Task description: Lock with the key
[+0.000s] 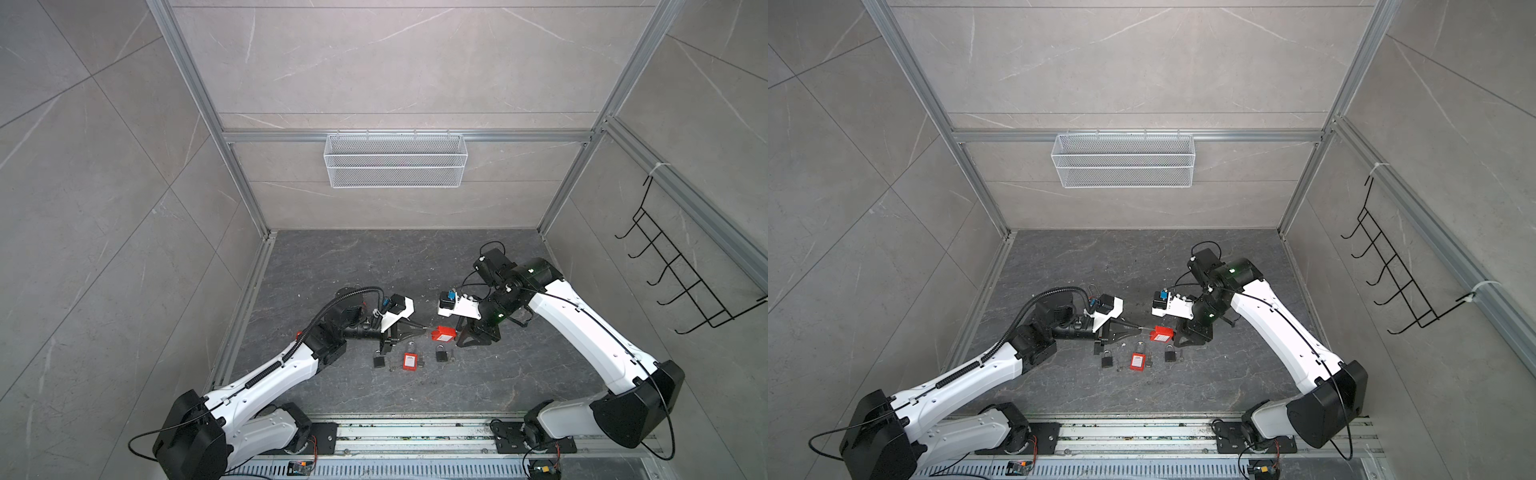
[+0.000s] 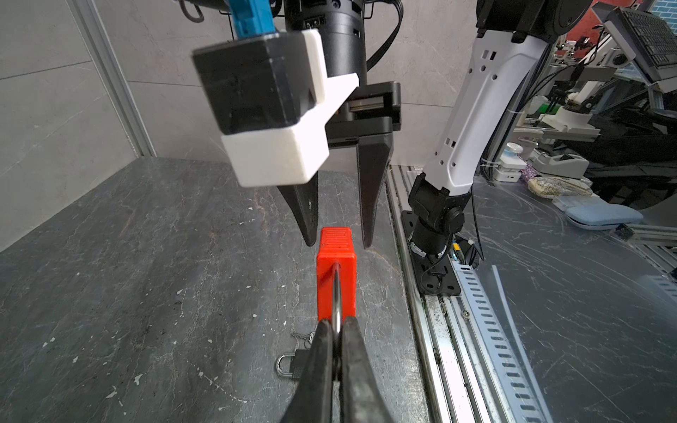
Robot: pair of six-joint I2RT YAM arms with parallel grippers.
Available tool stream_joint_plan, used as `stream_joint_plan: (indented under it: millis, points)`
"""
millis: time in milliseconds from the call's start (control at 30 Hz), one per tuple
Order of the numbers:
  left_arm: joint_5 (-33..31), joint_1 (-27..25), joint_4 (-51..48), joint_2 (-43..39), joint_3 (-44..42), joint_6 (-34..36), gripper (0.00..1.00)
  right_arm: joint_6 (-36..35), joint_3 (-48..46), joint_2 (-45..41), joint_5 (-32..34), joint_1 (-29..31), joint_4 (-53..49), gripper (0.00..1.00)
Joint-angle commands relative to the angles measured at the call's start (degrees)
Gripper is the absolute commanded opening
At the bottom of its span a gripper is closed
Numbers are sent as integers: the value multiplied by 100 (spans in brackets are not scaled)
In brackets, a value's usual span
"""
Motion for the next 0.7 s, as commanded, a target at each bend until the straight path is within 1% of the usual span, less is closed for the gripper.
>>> stream_joint_plan:
  millis: [0,100,200,367,567,667]
  points:
    - [136,-15,417,-137,155,-41,0,63,146,48,-230,7,-306,49]
    - [127,-15,444,-139,142,-59,0,167,231,48,-273,6,-256,50]
    - [142,-17,478,-111,133,-85,0,236,223,-99,-257,90,21,50]
    - [217,-24,702,2,123,-228,0,315,93,-318,193,459,562,50]
    - [249,-32,727,30,115,-265,0,333,123,-397,561,844,900,49]
    - [250,-41,749,24,104,-284,0,284,128,-390,583,917,942,45]
